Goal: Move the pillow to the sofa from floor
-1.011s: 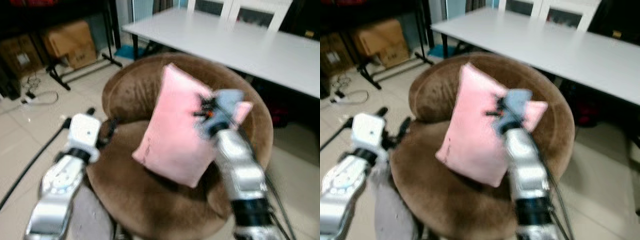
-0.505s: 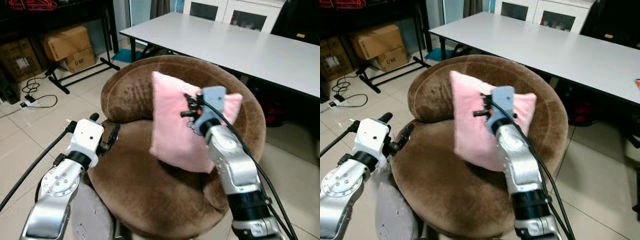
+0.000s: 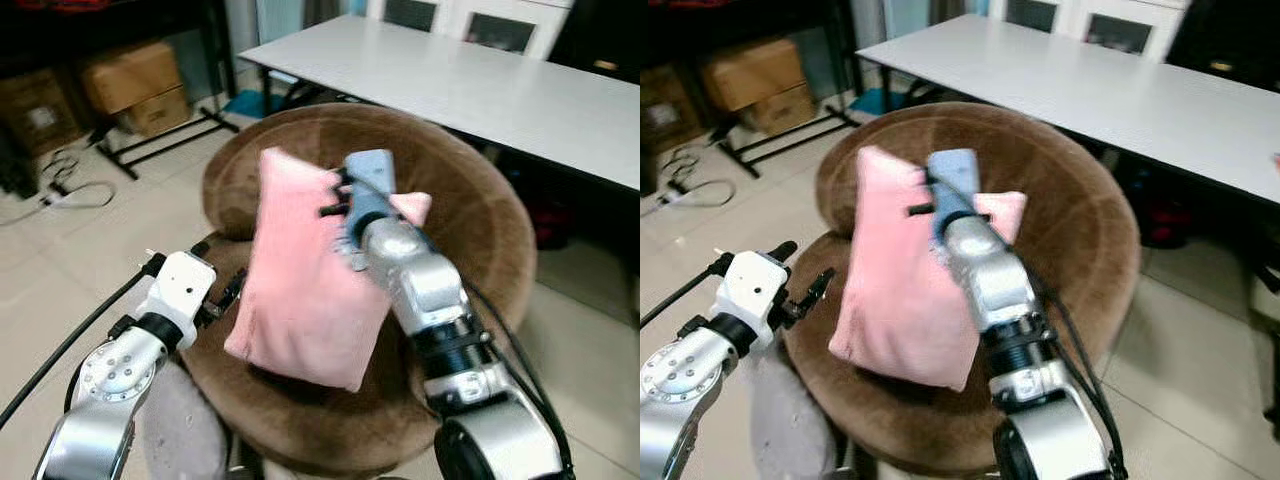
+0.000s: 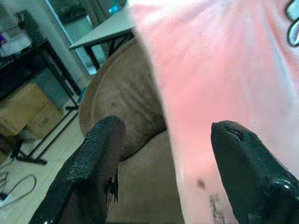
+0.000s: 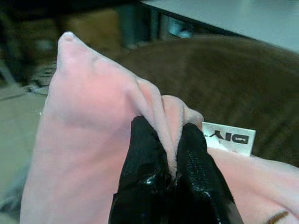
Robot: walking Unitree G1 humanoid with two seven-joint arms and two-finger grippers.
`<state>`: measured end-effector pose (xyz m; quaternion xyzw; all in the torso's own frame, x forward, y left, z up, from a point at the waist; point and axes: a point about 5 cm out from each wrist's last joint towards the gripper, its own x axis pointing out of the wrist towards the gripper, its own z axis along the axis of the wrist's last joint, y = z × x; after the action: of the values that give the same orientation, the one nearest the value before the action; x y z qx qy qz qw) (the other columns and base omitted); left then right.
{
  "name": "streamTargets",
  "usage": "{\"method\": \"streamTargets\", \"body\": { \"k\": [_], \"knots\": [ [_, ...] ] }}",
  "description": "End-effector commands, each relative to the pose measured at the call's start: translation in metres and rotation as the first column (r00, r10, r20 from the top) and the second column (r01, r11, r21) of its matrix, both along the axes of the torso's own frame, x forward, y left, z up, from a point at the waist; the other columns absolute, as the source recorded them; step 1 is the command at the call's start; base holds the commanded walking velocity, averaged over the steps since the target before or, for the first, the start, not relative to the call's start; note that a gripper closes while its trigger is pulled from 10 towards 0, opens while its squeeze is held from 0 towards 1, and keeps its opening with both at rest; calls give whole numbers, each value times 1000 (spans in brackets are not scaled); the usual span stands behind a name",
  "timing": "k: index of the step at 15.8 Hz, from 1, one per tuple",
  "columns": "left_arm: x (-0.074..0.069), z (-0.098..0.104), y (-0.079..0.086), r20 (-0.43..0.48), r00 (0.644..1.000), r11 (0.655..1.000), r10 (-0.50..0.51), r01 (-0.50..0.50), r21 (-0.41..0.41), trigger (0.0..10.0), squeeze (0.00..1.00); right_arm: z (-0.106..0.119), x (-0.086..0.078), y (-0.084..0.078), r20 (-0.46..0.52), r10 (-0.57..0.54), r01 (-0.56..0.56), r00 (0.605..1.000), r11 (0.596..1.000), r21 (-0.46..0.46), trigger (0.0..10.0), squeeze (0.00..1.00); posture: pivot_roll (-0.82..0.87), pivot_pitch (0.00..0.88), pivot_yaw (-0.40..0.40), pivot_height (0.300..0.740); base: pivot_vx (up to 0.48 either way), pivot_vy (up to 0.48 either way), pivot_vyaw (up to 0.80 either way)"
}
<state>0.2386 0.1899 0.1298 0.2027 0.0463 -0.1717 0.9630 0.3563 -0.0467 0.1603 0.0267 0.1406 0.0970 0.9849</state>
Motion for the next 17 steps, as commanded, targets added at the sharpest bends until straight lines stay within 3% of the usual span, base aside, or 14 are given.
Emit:
{"method": "streamTargets", "body": {
  "k": [1,2,3,4,6,7,8,10,11,12,15,17],
  "knots": [
    [-2,1,-1,-9,1000,1000,-15,15,12,10000,0,9,11,-3,-55,-152,157,987,983,93,10000,0,-75,0,-48,740,0,0,0],
    [-3,0,-1,-14,1000,1000,-16,16,11,10000,0,5,15,-9,-112,-238,251,965,961,118,10000,0,-74,0,-50,740,0,0,0],
    [-6,-2,-1,-22,1000,1000,-17,17,10,10000,0,-1,22,-25,-183,-353,379,917,916,132,10000,0,-66,0,-59,740,0,0,0],
    [-7,-2,-1,-26,1000,1000,-18,18,9,10000,0,-3,25,-33,-199,-390,418,899,899,129,10000,0,-65,0,-60,740,0,0,0],
    [-12,-4,-1,-43,999,1000,-21,22,5,10000,0,-14,30,-61,-292,-524,574,800,810,118,10000,0,-64,0,-63,740,0,0,0],
    [-12,-5,-2,-47,999,1000,-23,23,4,10000,0,-17,30,-66,-318,-542,599,778,792,118,10000,0,-64,0,-63,740,0,0,0],
    [-14,-6,-3,-59,998,999,-32,33,4,10000,0,-31,28,-72,-386,-568,645,727,757,101,10000,0,-64,0,-64,740,0,0,0],
    [-17,-8,-4,-70,997,999,-40,40,4,10000,0,-51,23,-68,-437,-534,620,724,781,74,10000,0,-61,0,-66,740,0,0,0],
    [-18,-8,-4,-72,997,999,-40,41,6,10000,0,-55,21,-67,-444,-523,611,728,788,73,10000,200,-52,0,-74,740,0,0,0],
    [-18,-8,-4,-72,997,999,-39,40,8,10000,0,-56,21,-68,-449,-527,619,721,781,77,10000,1000,-50,0,-76,740,0,0,0],
    [-20,-8,-3,-71,997,999,-31,32,13,10000,0,-46,28,-77,-412,-561,655,718,745,127,10000,1000,-43,0,-85,740,0,0,0],
    [-19,-8,-3,-68,997,1000,-26,27,14,10000,0,-21,40,-96,-330,-609,685,721,699,206,10000,1000,-46,0,-80,740,0,0,0]
  ]
}}
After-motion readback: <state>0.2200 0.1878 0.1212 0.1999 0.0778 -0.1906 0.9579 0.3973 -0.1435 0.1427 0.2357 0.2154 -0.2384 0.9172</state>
